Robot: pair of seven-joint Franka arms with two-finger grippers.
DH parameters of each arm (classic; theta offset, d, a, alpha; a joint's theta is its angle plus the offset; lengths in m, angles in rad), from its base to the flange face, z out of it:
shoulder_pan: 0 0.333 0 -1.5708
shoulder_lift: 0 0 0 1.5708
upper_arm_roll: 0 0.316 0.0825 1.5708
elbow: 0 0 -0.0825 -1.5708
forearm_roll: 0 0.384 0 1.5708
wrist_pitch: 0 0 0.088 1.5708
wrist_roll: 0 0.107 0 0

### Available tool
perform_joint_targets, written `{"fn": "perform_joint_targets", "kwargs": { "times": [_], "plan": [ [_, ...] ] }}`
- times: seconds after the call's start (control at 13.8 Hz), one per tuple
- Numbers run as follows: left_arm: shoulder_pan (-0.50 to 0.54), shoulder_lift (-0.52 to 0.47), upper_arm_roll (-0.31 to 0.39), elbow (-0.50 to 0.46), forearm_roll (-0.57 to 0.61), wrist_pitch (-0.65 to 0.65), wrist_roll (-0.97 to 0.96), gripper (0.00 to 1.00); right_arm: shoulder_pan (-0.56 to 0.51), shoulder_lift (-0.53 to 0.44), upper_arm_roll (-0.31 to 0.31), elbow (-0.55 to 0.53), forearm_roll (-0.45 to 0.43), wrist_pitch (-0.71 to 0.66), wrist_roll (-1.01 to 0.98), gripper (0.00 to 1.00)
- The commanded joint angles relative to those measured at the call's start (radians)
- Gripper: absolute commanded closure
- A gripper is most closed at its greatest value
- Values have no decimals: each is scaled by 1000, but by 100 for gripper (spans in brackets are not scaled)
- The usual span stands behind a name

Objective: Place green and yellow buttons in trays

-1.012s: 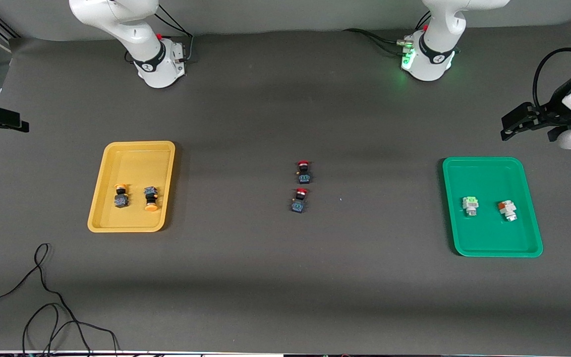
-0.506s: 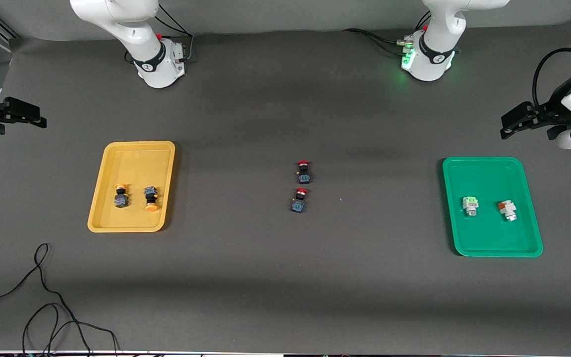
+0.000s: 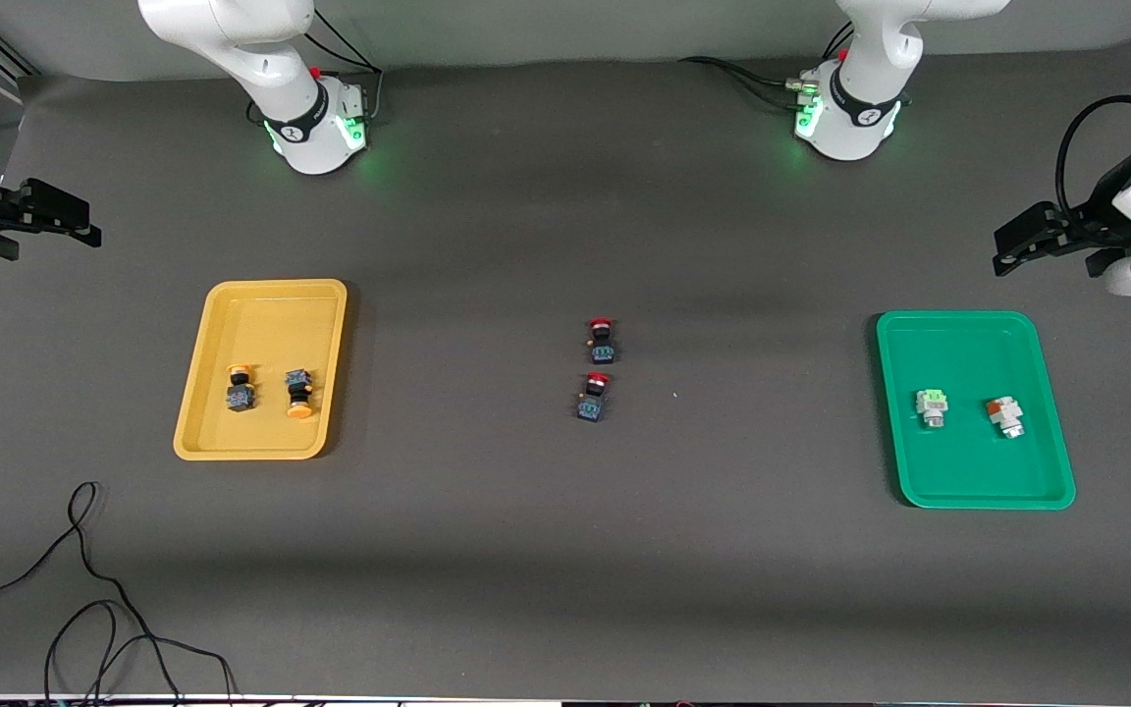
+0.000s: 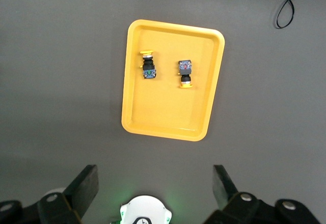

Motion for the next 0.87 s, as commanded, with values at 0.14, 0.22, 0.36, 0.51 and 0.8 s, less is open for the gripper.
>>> {"fn": "perform_joint_targets", "kwargs": {
  "times": [0.14,0.22,0.36,0.51,0.8],
  "plan": [
    [-7,5,3,16,17,-18,-16,1,-3,-35,27,-51,-22,35,18,0],
    [-7,5,3,16,17,-18,-16,1,-3,-3,22,-31,-22,35,18,0],
    [-7,5,3,16,17,-18,-16,1,-1,5,20,-19,-22,29,20,0],
    [-7,5,3,18,17,-18,-16,1,-1,5,20,-19,-22,29,20,0],
    [-7,7,3,16,17,-18,-15,1,-4,9,17,-17,-20,29,18,0]
  ]
}}
